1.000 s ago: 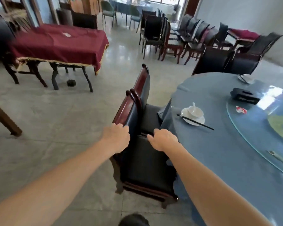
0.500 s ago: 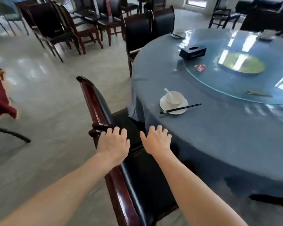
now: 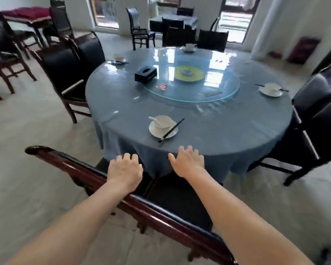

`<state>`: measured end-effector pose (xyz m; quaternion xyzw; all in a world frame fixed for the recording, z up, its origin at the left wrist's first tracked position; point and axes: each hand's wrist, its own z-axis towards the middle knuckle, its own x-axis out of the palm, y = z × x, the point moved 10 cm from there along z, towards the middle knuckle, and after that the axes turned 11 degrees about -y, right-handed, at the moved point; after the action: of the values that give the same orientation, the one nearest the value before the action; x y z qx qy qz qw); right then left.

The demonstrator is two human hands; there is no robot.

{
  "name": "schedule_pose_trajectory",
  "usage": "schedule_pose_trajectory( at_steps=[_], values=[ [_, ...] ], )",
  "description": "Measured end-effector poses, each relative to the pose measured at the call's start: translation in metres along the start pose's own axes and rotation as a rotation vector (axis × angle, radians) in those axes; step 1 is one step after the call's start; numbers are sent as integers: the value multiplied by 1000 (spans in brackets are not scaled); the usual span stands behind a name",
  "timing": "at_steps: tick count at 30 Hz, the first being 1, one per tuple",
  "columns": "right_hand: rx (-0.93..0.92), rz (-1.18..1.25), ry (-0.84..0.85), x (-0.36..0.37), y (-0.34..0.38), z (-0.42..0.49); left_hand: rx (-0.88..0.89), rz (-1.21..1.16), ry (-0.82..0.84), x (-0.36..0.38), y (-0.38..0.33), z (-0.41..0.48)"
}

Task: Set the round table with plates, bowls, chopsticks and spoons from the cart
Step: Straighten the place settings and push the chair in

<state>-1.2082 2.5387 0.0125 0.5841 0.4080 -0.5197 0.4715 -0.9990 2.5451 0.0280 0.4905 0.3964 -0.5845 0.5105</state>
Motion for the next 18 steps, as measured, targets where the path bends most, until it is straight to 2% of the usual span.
schedule_pose_trajectory(
  at_steps=[5, 10, 13, 16, 18],
  values=[
    [202, 12, -38, -14, -1, -61, 177, -81, -24, -13, 17, 18],
    [344, -18, 41, 25, -7, -100, 236, -66, 144, 39, 32, 18],
    [423, -6, 20, 37, -15, -81, 288, -70, 180, 57, 25, 42],
    [423, 25, 44, 46, 3, -30, 330, -89, 187, 64, 24, 69],
    [396, 42, 51, 51, 23, 16, 377, -80, 114, 65, 30, 97]
  ],
)
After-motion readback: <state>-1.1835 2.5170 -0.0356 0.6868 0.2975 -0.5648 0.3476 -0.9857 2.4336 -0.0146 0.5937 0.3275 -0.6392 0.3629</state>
